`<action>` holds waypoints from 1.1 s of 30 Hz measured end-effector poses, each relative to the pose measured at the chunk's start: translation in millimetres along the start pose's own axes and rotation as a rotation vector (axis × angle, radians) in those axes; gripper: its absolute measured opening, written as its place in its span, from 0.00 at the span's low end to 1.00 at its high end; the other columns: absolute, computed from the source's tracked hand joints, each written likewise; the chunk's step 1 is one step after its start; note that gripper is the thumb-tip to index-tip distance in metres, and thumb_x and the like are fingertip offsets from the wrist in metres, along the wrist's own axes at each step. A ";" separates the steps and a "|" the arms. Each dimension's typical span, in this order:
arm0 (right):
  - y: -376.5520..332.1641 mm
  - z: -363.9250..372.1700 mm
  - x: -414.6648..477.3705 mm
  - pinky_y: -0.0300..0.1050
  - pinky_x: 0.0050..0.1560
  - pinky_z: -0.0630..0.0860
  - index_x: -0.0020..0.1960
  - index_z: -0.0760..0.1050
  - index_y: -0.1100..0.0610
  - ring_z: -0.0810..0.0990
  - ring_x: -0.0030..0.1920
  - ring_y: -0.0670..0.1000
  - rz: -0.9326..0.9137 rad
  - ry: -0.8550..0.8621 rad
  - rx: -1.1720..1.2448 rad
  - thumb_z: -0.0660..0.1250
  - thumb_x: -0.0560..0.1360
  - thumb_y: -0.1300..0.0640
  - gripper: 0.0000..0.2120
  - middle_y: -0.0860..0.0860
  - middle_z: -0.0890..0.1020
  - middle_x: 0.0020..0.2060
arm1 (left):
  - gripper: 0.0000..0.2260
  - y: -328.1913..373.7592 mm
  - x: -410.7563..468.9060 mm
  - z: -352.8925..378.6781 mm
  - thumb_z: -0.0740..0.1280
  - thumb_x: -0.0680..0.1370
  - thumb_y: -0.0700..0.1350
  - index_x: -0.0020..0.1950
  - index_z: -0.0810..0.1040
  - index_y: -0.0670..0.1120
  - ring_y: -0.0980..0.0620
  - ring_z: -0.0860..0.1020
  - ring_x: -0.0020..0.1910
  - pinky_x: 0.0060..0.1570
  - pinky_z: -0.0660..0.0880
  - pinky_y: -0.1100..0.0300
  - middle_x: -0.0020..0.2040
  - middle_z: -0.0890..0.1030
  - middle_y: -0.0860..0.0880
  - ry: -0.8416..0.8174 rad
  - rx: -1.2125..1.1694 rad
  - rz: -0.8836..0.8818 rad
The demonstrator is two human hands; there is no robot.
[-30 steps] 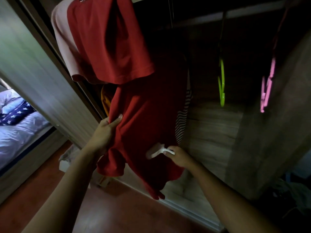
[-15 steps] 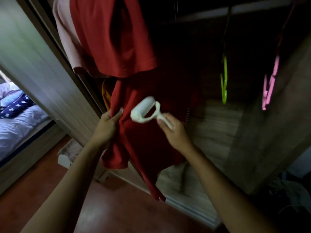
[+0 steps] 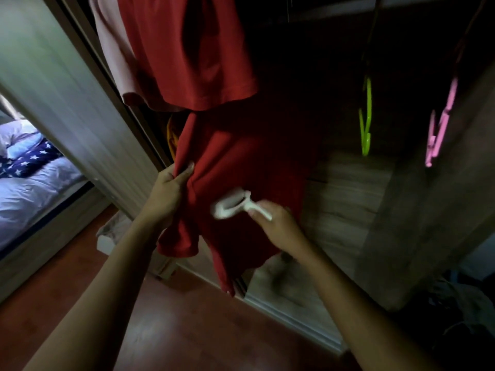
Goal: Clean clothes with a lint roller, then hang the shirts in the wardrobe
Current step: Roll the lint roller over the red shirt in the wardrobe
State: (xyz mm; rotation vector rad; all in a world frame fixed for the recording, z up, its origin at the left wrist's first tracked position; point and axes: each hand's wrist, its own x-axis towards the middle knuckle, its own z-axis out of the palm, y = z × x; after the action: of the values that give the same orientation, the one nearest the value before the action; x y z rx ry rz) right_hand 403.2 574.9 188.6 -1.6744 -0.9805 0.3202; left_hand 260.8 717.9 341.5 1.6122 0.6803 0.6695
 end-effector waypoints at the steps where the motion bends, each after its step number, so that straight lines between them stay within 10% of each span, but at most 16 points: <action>1: -11.0 -10.3 7.8 0.39 0.45 0.71 0.51 0.80 0.52 0.79 0.41 0.39 -0.036 0.075 0.040 0.66 0.80 0.49 0.08 0.43 0.82 0.39 | 0.11 0.2 0.1 1.3 0.61 0.84 0.43 0.62 0.79 0.44 0.50 0.84 0.49 0.53 0.82 0.56 0.52 0.85 0.46 -0.001 0.000 0.002; 9: -14.3 -7.3 16.8 0.39 0.36 0.73 0.50 0.76 0.47 0.77 0.34 0.43 -0.131 0.253 0.139 0.61 0.82 0.43 0.10 0.47 0.79 0.35 | 0.13 3.1 -2.5 3.4 0.61 0.84 0.45 0.65 0.78 0.41 0.51 0.84 0.44 0.48 0.82 0.57 0.51 0.84 0.43 -0.015 0.011 -0.009; 13: 40.6 45.0 -3.6 0.44 0.53 0.74 0.58 0.79 0.54 0.82 0.51 0.49 0.088 0.064 -0.013 0.62 0.82 0.49 0.12 0.50 0.85 0.49 | 0.12 2.5 -2.0 4.4 0.60 0.84 0.44 0.64 0.77 0.42 0.54 0.83 0.42 0.46 0.82 0.60 0.50 0.83 0.45 -0.013 0.006 -0.015; 20: 87.8 66.9 -14.8 0.43 0.42 0.72 0.54 0.81 0.58 0.79 0.41 0.52 0.404 -0.253 -0.145 0.65 0.81 0.48 0.14 0.54 0.82 0.41 | 0.09 5.4 -1.0 -1.2 0.60 0.84 0.44 0.57 0.80 0.47 0.56 0.84 0.43 0.47 0.82 0.63 0.49 0.84 0.47 -0.034 0.017 -0.008; 33: 21.7 -36.4 51.3 0.37 0.32 0.66 0.42 0.75 0.56 0.69 0.30 0.40 0.029 0.421 0.179 0.62 0.82 0.47 0.15 0.44 0.71 0.30 | 0.08 -2.4 8.5 -2.5 0.62 0.83 0.46 0.55 0.82 0.48 0.54 0.85 0.44 0.44 0.82 0.61 0.45 0.87 0.50 -0.020 -0.011 -0.034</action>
State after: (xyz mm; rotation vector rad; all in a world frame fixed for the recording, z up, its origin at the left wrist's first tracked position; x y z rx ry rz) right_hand 468.2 587.4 195.6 -1.5113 -0.5958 0.0652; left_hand 264.5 726.1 339.9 1.5920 0.6862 0.6306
